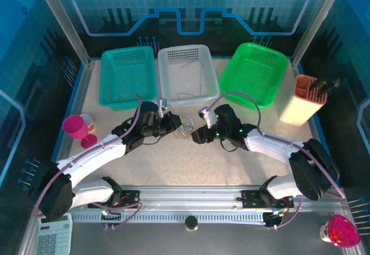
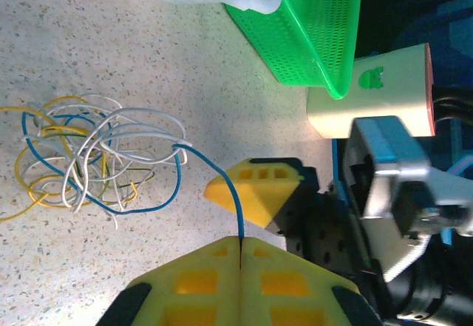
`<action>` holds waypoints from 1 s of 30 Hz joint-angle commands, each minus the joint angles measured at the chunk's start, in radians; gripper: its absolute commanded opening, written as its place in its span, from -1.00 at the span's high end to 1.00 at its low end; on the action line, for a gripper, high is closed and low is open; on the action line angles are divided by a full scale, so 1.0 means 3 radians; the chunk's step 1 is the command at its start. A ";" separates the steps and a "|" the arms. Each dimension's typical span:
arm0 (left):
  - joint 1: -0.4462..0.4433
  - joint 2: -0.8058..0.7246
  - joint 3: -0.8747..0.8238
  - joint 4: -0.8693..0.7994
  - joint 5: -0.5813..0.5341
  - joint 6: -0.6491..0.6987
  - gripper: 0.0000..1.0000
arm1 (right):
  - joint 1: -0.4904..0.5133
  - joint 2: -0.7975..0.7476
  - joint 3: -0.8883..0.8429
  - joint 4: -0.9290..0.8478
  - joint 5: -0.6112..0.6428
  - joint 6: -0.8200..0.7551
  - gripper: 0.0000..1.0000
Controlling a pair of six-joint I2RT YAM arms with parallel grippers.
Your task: Untangle the cables
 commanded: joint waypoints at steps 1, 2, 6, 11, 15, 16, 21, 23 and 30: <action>0.0010 0.0035 0.0127 -0.0061 0.0147 0.0082 1.00 | -0.0038 0.0018 0.0138 -0.0143 0.0089 -0.0115 -0.29; 0.0011 0.0039 0.0127 -0.0037 0.0164 0.0069 1.00 | -0.0041 0.0082 0.0201 -0.0106 0.0075 -0.0111 -0.29; 0.0013 0.0057 0.0127 0.0039 0.0231 0.0009 1.00 | -0.0041 0.0413 0.0417 0.0166 0.0008 -0.0026 -0.30; 0.0015 0.0051 0.0147 0.0024 0.0267 -0.0002 1.00 | -0.0026 0.0855 0.0706 0.0473 -0.0161 0.0118 -0.23; 0.0015 0.0006 0.0201 0.0051 0.0319 -0.0043 1.00 | -0.0030 0.1069 0.0670 0.0614 -0.0114 0.0187 0.02; 0.0016 -0.0020 0.0226 0.0051 0.0325 -0.0053 1.00 | -0.0037 0.1105 0.0626 0.0646 -0.0082 0.0204 0.11; 0.0048 -0.0176 0.0412 0.0066 0.0345 -0.0178 1.00 | -0.0076 0.1235 0.0372 0.0721 0.0093 0.0291 0.49; 0.0060 -0.0250 0.0512 0.0076 0.0364 -0.0226 1.00 | -0.0086 0.1267 0.0308 0.0730 0.0147 0.0308 0.59; 0.0068 -0.0394 0.0953 -0.0068 0.0377 -0.0247 1.00 | -0.0097 0.1278 0.0092 0.0861 0.0207 0.0351 0.67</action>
